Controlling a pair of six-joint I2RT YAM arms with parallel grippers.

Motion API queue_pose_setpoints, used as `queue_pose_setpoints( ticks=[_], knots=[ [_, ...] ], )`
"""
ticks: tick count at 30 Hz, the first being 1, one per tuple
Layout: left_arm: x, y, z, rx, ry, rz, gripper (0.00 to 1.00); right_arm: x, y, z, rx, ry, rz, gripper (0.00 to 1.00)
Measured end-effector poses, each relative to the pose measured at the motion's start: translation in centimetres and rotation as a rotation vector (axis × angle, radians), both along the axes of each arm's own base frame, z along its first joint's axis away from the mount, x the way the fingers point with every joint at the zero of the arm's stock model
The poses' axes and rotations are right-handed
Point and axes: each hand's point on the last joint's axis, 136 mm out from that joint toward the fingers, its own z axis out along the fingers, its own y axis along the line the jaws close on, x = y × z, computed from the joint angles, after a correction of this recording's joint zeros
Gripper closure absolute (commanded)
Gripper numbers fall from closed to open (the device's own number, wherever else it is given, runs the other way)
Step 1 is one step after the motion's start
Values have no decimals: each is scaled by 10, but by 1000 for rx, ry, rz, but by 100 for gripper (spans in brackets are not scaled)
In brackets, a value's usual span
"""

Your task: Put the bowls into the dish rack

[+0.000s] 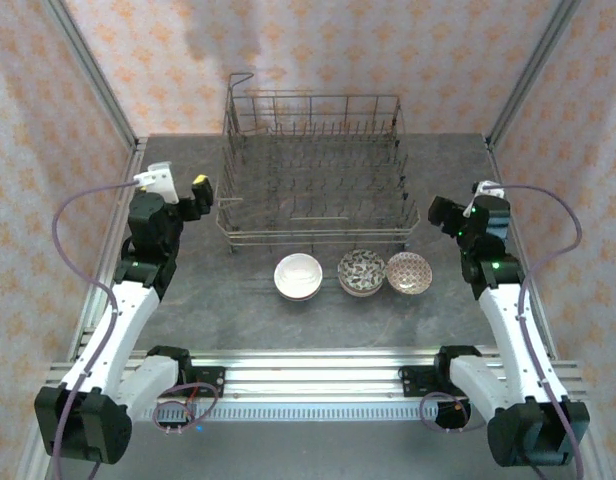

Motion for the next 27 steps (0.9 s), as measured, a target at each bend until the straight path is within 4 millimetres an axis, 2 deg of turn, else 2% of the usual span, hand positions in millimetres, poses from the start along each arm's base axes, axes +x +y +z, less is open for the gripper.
queue_pose_setpoints(
  ticks=[4,8,11,14,20,27],
  knots=[
    [-5,-43,-1,6,72,-131,11,-11,34,-21,69,163,105,17],
    [-11,-71,-1,20,131,-211,12,-29,72,-45,105,322,194,19],
    [-18,-91,0,41,158,-270,12,-46,92,-65,118,436,227,19],
    [-26,-110,2,72,174,-324,12,-60,92,-80,124,526,200,20],
    [-29,-139,-5,122,210,-406,12,-75,83,-92,124,616,135,21],
    [-26,-151,-19,151,247,-437,12,-83,64,-107,91,690,36,23]
  ],
)
